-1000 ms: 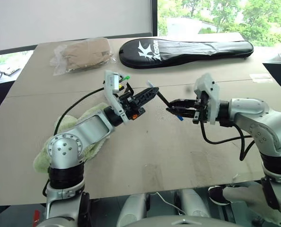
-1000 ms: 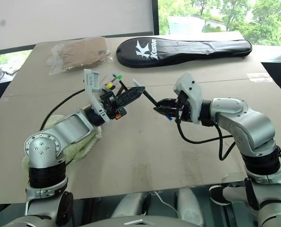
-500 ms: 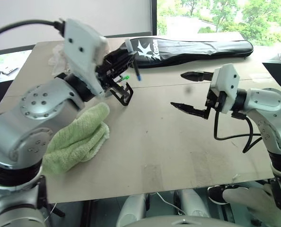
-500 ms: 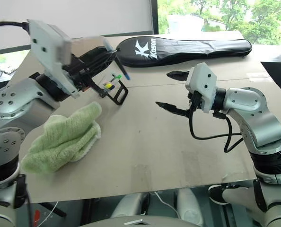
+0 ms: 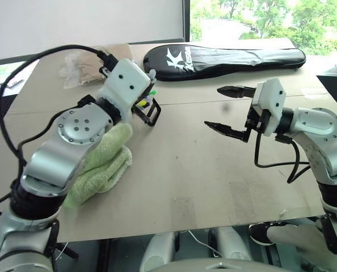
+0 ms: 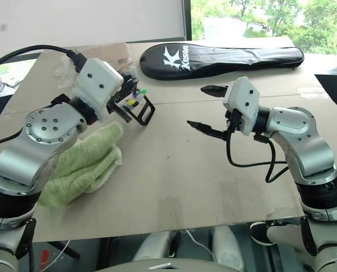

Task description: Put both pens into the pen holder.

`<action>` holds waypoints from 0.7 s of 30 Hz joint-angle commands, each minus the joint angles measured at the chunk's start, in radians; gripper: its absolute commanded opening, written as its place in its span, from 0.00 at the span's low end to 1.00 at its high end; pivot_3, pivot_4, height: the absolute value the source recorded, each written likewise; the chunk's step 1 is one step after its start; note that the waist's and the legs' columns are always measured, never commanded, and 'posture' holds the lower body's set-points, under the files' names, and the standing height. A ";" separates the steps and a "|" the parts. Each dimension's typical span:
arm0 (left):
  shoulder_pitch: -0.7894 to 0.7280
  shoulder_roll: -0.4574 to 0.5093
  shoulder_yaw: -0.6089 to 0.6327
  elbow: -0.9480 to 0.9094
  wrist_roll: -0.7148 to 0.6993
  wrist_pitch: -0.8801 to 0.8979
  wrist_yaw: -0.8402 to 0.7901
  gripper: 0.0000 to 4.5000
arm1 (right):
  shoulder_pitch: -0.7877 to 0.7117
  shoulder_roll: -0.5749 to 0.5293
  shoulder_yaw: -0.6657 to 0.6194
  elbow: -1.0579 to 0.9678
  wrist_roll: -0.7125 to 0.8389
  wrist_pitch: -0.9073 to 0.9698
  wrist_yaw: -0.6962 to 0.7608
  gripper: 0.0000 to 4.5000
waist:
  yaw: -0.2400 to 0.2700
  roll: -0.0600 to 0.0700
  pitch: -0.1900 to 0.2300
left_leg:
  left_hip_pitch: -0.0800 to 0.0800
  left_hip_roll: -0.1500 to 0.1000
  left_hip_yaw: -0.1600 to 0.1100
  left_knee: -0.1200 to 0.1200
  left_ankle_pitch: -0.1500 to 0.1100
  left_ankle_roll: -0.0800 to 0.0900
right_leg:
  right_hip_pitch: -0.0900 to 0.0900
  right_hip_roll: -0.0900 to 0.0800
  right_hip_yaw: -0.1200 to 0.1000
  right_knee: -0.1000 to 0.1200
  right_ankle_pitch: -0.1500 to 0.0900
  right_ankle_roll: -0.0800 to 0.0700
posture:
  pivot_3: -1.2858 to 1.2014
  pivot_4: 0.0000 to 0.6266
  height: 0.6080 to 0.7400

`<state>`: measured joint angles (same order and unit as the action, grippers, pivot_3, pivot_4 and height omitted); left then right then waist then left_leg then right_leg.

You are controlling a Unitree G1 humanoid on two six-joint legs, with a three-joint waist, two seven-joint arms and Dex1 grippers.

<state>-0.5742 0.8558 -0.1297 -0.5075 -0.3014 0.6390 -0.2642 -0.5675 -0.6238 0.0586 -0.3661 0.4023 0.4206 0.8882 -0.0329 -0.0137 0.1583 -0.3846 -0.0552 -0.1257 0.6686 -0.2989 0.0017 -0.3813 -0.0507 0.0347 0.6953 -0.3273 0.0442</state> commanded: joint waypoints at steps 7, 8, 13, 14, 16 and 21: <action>-0.074 -0.075 -0.075 0.203 0.236 -0.116 -0.083 0.00 | 0.047 -0.007 -0.051 -0.093 0.041 -0.028 -0.010 1.00 | 0.000 0.000 0.000 | -0.001 -0.001 -0.001 0.001 0.000 0.000 | 0.000 0.000 -0.001 0.000 0.000 0.000 | 0.52 0.24 1.00; -0.078 -0.082 -0.080 0.219 0.256 -0.116 -0.084 0.00 | 0.053 -0.008 -0.052 -0.096 0.040 -0.029 -0.013 1.00 | 0.000 0.000 0.000 | -0.001 -0.001 -0.001 0.001 0.000 0.000 | 0.000 0.000 -0.001 0.000 0.000 0.000 | 0.52 0.24 1.00; -0.075 -0.132 -0.043 0.232 0.278 -0.121 -0.099 0.24 | 0.083 -0.009 -0.069 -0.112 0.044 -0.027 -0.023 1.00 | 0.000 0.000 0.000 | -0.001 -0.001 -0.002 0.001 0.000 0.000 | 0.000 0.000 -0.004 0.000 0.000 0.000 | 0.52 0.24 1.00; -0.070 -0.144 -0.028 0.220 0.269 -0.124 -0.106 0.35 | 0.088 -0.010 -0.074 -0.116 0.047 -0.026 -0.024 1.00 | 0.000 0.000 0.000 | -0.001 -0.001 -0.002 0.001 0.000 0.000 | 0.000 -0.001 -0.004 0.001 0.000 0.000 | 0.52 0.24 1.00; -0.051 -0.175 0.019 0.182 0.213 -0.103 -0.131 0.56 | 0.098 -0.013 -0.082 -0.120 0.053 -0.026 -0.025 1.00 | -0.001 0.000 0.000 | -0.001 -0.001 -0.002 0.002 0.000 0.000 | 0.000 -0.001 -0.005 0.000 0.000 0.000 | 0.52 0.24 1.00; 0.062 -0.270 0.173 0.033 -0.067 -0.051 -0.256 0.65 | 0.130 -0.009 -0.096 -0.113 0.060 -0.028 -0.032 1.00 | -0.004 0.000 0.000 | -0.002 -0.001 -0.004 0.002 0.000 0.000 | 0.000 -0.001 -0.005 0.000 0.000 0.000 | 0.52 0.24 1.00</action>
<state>-0.5278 0.5974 -0.0145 -0.3976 -0.2780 0.5705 -0.4890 -0.4424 -0.6281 -0.0117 -0.4540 0.4471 0.4088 0.8641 -0.0374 -0.0137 0.1582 -0.3863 -0.0558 -0.1293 0.6703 -0.2989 0.0016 -0.3811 -0.0521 0.0299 0.6956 -0.3273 0.0442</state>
